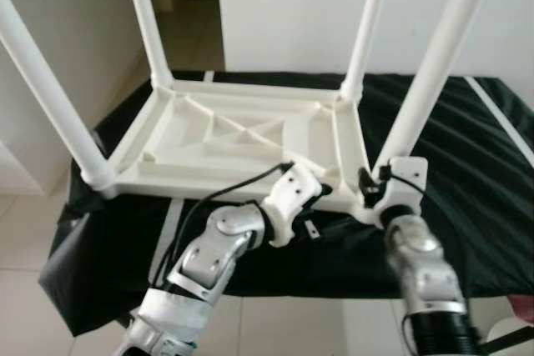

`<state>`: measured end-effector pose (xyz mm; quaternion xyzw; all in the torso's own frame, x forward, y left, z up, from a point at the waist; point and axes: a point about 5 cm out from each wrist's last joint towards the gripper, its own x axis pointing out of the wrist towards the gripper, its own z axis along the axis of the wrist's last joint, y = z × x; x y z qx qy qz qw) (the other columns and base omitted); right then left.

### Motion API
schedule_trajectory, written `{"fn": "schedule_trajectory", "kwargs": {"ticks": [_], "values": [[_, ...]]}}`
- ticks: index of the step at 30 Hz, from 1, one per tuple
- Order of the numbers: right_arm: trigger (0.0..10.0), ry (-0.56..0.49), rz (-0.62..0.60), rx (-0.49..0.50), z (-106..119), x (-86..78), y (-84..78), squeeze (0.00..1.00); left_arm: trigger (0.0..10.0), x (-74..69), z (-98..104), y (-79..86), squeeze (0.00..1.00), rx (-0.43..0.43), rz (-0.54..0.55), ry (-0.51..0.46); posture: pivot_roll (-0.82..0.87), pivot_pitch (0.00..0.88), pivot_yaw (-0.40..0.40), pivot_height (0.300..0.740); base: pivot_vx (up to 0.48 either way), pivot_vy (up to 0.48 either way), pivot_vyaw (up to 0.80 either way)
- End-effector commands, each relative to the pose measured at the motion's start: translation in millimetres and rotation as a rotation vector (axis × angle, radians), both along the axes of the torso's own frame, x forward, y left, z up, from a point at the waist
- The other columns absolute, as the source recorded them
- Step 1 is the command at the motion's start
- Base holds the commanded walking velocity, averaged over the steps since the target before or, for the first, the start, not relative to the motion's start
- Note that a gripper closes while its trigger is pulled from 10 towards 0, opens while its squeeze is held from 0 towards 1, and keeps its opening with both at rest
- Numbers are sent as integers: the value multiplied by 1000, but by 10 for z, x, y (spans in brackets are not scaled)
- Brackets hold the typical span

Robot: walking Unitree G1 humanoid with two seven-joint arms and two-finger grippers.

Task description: Building children table

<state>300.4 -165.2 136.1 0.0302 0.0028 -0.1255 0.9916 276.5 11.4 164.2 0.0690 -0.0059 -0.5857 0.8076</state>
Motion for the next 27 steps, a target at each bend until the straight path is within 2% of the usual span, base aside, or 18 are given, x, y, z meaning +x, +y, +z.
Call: {"fn": "schedule_trajectory", "kwargs": {"ticks": [1,4,14,15,21,25,27], "values": [[10000,47,-61,17,-99,-37,-51,0,10000,14,33,26,0,-12,38,-7,25,0,-29,740,0,0,0],[10000,50,-56,51,-82,-34,26,0,10000,26,18,20,0,1,45,-7,22,0,-25,740,0,0,0],[10000,36,-70,34,-34,-45,-1,0,10000,25,13,30,0,7,47,-3,24,0,-27,740,0,0,0],[10000,33,-77,32,-24,-47,4,1000,10000,24,13,29,0,7,47,-3,24,0,-27,740,0,0,0],[10000,-5,-11,49,52,-46,-9,1000,10000,25,20,22,0,2,58,-10,25,0,-35,740,0,0,0],[10000,-22,82,8,76,-73,-66,1000,10000,60,26,43,0,7,91,-39,28,0,-40,740,0,0,0],[10000,-24,92,9,74,-81,-82,1000,10000,61,27,44,0,6,93,-39,28,0,-40,740,0,0,0]]}}
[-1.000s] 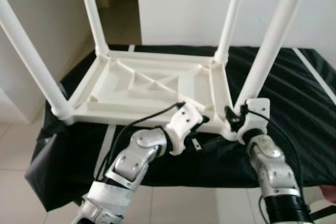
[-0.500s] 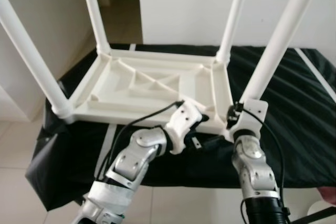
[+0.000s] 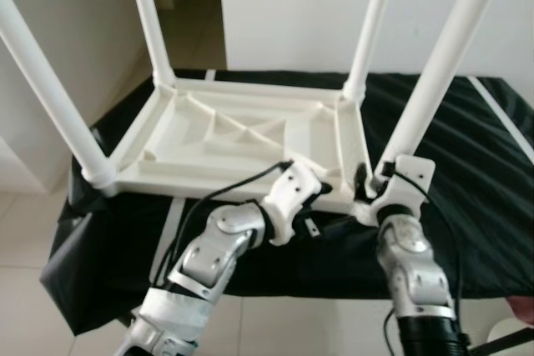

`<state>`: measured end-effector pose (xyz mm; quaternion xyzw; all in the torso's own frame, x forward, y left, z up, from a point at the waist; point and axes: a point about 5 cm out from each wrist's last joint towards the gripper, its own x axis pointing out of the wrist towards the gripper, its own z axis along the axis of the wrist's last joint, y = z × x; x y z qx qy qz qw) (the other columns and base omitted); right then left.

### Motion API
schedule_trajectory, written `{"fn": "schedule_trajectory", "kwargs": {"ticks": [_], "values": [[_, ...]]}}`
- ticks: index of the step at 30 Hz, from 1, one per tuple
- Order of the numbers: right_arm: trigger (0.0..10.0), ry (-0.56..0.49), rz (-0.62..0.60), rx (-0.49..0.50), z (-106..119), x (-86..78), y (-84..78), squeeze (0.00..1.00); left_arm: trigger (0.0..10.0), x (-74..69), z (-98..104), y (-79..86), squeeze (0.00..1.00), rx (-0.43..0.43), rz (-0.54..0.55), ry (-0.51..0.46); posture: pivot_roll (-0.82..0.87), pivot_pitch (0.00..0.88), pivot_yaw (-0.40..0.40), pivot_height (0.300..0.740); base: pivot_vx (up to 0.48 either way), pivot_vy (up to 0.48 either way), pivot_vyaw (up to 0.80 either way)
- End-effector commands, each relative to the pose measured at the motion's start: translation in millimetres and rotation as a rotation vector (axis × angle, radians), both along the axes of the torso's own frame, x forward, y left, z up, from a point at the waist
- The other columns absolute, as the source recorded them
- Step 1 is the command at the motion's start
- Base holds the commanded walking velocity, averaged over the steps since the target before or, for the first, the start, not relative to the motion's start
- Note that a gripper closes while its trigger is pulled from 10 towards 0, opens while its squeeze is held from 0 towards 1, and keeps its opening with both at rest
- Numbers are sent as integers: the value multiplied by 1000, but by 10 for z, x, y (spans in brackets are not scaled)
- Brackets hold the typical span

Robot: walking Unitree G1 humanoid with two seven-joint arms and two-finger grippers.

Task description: Building children table

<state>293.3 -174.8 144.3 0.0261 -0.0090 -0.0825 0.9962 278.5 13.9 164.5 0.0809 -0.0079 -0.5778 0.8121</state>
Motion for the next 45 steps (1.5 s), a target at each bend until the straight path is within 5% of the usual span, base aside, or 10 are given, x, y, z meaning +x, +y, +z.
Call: {"fn": "schedule_trajectory", "kwargs": {"ticks": [1,2,10,23,24,26,27,29,44,45], "values": [[10000,4,25,8,-17,-19,-18,1000,10000,42,23,22,0,-10,80,-25,29,0,-40,740,0,0,0],[10000,9,51,-5,-29,-24,-76,0,10000,40,21,23,0,-9,83,-27,28,0,-42,740,0,0,0],[10000,28,293,-120,-95,13,-266,0,10000,47,32,22,0,-2,90,-41,26,0,-36,740,0,0,0],[10000,30,603,-199,-33,172,-183,0,10000,60,40,41,0,9,91,-49,36,0,-34,740,0,0,0],[8745,32,630,-215,-35,200,-181,0,10000,61,44,39,0,8,92,-50,41,0,-37,740,0,0,0],[8745,34,639,-219,-39,212,-187,0,10000,63,45,40,0,8,93,-51,41,0,-37,740,0,0,0],[1294,42,651,-217,-54,226,-208,0,10000,63,47,44,0,9,95,-53,46,0,-40,740,0,0,0],[0,45,654,-217,-62,226,-220,0,10000,64,46,50,0,9,97,-53,46,0,-40,740,0,0,0],[0,69,651,-164,-192,145,-264,0,10000,45,31,61,0,11,95,-48,39,0,-31,740,0,0,0],[9333,73,631,-160,-201,142,-265,0,10000,44,30,58,0,12,91,-48,36,0,-29,740,0,0,0]]}}
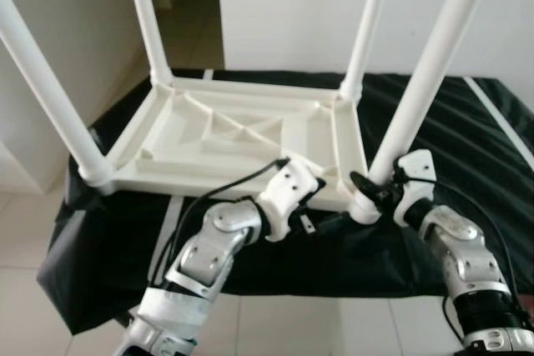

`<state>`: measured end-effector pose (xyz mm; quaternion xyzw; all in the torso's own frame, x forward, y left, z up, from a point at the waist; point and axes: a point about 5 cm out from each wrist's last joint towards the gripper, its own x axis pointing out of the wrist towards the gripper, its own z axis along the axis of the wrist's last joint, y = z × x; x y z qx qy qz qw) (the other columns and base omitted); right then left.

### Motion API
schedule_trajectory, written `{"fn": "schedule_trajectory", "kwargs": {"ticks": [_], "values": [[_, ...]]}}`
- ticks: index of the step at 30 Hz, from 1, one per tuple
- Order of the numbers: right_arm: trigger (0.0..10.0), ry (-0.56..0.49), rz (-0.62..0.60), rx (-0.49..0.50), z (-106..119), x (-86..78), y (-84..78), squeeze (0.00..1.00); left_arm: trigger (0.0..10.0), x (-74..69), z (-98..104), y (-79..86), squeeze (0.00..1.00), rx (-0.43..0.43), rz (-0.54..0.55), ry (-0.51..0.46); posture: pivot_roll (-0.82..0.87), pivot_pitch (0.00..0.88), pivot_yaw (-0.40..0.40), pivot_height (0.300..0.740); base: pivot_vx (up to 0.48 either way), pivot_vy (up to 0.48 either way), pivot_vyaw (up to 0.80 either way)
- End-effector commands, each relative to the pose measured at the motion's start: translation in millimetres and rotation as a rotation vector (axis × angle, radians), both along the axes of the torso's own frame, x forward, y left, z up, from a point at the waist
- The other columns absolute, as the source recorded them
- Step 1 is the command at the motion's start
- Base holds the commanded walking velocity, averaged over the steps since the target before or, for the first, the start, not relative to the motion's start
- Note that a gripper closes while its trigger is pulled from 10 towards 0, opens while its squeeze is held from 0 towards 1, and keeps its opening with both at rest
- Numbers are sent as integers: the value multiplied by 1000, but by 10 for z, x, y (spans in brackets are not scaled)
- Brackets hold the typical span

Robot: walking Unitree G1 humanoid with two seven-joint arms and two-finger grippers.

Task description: Building children table

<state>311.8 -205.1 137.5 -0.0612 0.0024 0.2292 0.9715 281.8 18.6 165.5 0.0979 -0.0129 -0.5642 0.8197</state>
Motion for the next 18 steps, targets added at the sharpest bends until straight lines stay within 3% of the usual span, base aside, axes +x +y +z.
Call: {"fn": "schedule_trajectory", "kwargs": {"ticks": [1,12,18], "values": [[10000,56,-33,-17,-146,-38,38,0,10000,13,19,10,0,-8,59,-18,31,0,-28,740,0,0,0],[10000,69,-231,41,-127,-44,127,0,10000,1,-15,17,0,-4,57,-4,10,0,-23,740,0,0,0],[10000,69,-509,181,-86,-64,301,0,10000,5,-13,18,0,-1,54,-4,8,0,-21,740,0,0,0]]}}
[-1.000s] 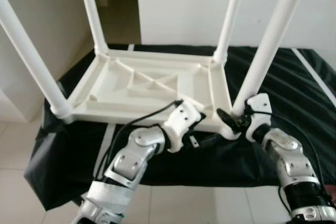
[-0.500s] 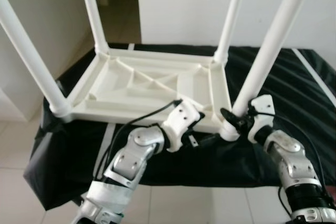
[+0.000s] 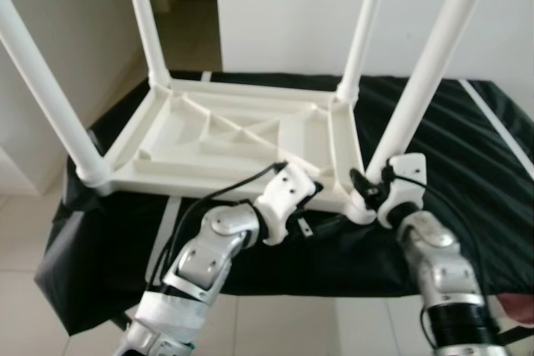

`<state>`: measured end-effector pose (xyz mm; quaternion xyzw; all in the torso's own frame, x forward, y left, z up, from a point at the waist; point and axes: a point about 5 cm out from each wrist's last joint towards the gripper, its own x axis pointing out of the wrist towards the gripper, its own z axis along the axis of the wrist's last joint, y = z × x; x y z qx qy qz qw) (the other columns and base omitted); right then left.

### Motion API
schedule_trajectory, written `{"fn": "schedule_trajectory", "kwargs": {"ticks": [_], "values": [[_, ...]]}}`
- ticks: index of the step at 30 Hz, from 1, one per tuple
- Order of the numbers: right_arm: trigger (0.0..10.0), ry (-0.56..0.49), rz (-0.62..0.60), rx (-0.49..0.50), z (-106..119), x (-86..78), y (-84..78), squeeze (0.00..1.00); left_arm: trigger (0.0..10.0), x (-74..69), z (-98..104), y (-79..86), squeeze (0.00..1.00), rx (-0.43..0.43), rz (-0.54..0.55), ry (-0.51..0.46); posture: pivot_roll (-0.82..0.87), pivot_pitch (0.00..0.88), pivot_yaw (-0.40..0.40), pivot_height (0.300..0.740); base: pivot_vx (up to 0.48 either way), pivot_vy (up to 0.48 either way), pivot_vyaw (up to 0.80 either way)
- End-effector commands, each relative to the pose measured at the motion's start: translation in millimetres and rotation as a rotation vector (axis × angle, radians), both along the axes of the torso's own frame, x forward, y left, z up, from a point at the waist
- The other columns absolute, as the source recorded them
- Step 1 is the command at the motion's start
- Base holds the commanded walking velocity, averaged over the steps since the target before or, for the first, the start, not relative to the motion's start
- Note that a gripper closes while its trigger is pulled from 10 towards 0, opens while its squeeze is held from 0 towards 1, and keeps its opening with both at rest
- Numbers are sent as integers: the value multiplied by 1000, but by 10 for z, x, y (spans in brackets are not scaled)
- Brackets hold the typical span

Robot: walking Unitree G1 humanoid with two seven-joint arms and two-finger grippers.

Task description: Building children table

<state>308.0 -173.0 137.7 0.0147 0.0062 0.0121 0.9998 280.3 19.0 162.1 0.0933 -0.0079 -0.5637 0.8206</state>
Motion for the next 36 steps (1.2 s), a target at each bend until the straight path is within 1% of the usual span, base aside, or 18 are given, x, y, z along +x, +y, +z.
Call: {"fn": "schedule_trajectory", "kwargs": {"ticks": [1,2,4,6,7,9,10,12,15,19,20,21,22,30,33,34,35,36], "values": [[10000,50,-104,59,-92,-34,1,0,10000,19,21,16,0,0,51,-16,14,0,-26,740,0,0,0],[10000,51,-125,67,-96,-39,13,0,10000,18,20,17,0,0,51,-16,14,0,-26,740,0,0,0],[10000,61,-215,110,-105,-47,31,0,10000,17,20,15,0,2,52,-19,17,0,-28,740,0,0,0],[10000,69,-261,127,-108,-52,37,0,10000,18,20,13,0,3,52,-21,17,0,-28,740,0,0,0],[10000,59,-284,153,-94,-40,80,0,10000,15,20,14,0,2,53,-21,32,0,-33,740,0,0,0],[10000,52,-297,171,-83,-31,112,0,10000,12,20,15,0,1,54,-21,32,0,-33,740,0,0,0],[10000,36,-275,173,-41,-11,231,0,10000,7,19,11,0,0,53,-21,37,0,-32,740,0,0,0],[10000,9,-216,144,20,-8,342,0,10000,6,20,5,0,3,50,-25,37,0,-32,740,0,0,0],[10000,-2,-183,120,50,-25,380,0,10000,7,18,5,0,9,48,-28,37,0,-32,740,0,0,0],[10000,8,-233,105,34,-50,300,0,10000,11,16,-1,0,14,42,-32,29,0,-26,740,0,0,0],[10000,7,-240,109,34,-52,283,180,10000,15,18,-2,0,13,42,-32,27,0,-25,740,0,0,0],[10000,5,-249,113,36,-54,267,686,10000,18,20,-3,0,11,42,-31,27,0,-25,740,0,0,0],[10000,2,-255,115,40,-56,253,1000,10000,19,19,-4,0,10,41,-31,26,0,-24,740,0,0,0],[10000,-36,-217,84,96,-71,191,1000,10000,22,-6,-7,0,24,43,-29,30,0,-27,740,0,0,0],[10000,-36,-103,73,100,-104,117,1000,10000,23,-26,29,0,32,51,-31,37,0,-37,740,0,0,0],[10000,-34,-66,63,97,-113,76,635,10000,21,-30,39,0,34,53,-32,43,0,-43,740,0,0,0],[10000,-32,-44,56,96,-118,48,0,10000,19,-32,45,0,35,54,-32,43,0,-43,740,0,0,0],[10000,-30,-21,50,97,-119,0,0,10000,16,-32,50,0,35,55,-33,46,0,-45,740,0,0,0]]}}
